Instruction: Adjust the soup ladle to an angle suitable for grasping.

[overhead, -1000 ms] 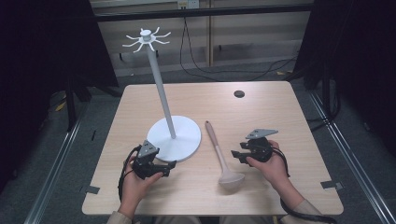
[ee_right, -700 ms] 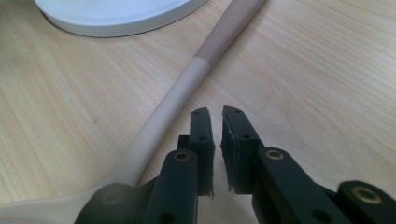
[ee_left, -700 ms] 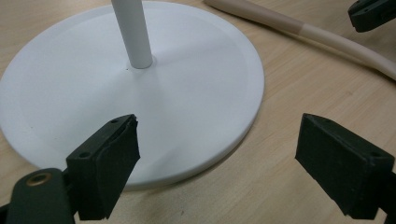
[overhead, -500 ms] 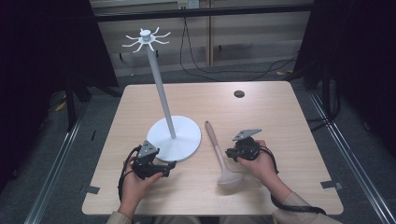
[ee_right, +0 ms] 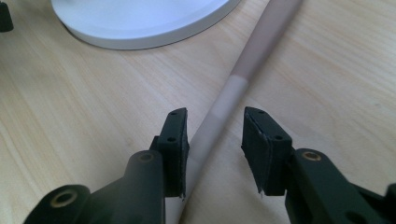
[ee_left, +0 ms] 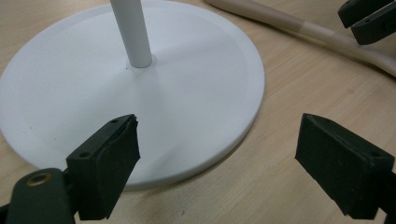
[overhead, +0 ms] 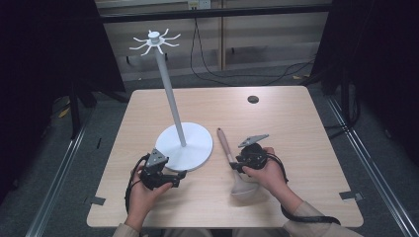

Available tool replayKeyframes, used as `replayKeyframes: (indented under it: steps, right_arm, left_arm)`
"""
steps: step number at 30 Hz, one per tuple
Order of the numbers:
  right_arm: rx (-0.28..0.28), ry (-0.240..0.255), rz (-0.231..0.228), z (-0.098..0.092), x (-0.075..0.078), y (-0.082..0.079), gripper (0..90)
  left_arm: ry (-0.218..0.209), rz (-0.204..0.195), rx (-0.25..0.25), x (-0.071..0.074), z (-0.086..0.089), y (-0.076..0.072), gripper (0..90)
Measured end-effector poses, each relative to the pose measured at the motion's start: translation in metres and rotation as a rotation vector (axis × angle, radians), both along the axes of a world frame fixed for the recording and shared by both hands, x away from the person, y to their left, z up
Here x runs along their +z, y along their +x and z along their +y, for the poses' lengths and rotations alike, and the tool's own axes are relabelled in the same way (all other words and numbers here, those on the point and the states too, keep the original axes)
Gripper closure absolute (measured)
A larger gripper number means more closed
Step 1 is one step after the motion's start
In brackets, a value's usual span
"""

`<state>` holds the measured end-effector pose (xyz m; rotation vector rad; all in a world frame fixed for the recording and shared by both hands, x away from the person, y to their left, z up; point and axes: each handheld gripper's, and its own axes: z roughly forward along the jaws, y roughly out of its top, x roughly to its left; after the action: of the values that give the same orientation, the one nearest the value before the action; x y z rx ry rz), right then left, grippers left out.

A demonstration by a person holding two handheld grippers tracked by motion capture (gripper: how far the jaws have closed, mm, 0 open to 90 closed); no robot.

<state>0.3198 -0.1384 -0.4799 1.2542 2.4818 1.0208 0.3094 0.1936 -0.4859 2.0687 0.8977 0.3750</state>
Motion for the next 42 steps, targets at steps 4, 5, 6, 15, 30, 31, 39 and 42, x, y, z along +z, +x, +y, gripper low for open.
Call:
replayKeyframes:
  steps: [4, 5, 6, 15, 30, 31, 39, 42]
  right_arm:
    - [0.01, -0.007, 0.02, 0.004, -0.003, 0.001, 56.7]
    - [0.014, -0.018, 0.022, 0.006, -0.004, 0.002, 54.4]
    - [0.014, -0.018, 0.022, 0.006, -0.004, 0.002, 54.4]
    - [0.036, -0.064, 0.034, 0.014, -0.011, 0.002, 60.9]
    - [0.056, -0.045, 0.056, 0.014, -0.01, 0.003, 64.2]
    - [0.043, -0.038, 0.066, 0.014, -0.01, 0.003, 64.4]
    - [-0.009, -0.041, 0.073, 0.017, -0.01, 0.005, 64.1]
    - [-0.024, -0.076, 0.079, 0.022, -0.008, 0.006, 64.8]
  left_arm:
    - [0.004, 0.004, -0.001, -0.001, 0.0, 0.0, 13.2]
    - [0.005, 0.002, -0.003, 0.0, 0.0, 0.0, 13.2]
    - [0.006, 0.002, -0.003, 0.0, 0.0, 0.0, 13.2]
    - [0.003, 0.0, -0.001, -0.001, 0.001, 0.001, 13.2]
    - [0.006, 0.003, -0.004, -0.001, 0.0, 0.001, 13.2]
    - [0.001, 0.003, -0.002, -0.001, 0.0, 0.001, 13.2]
    - [0.0, 0.001, -0.002, -0.001, -0.001, 0.001, 13.2]
    - [0.001, 0.002, -0.002, -0.001, -0.001, 0.001, 13.2]
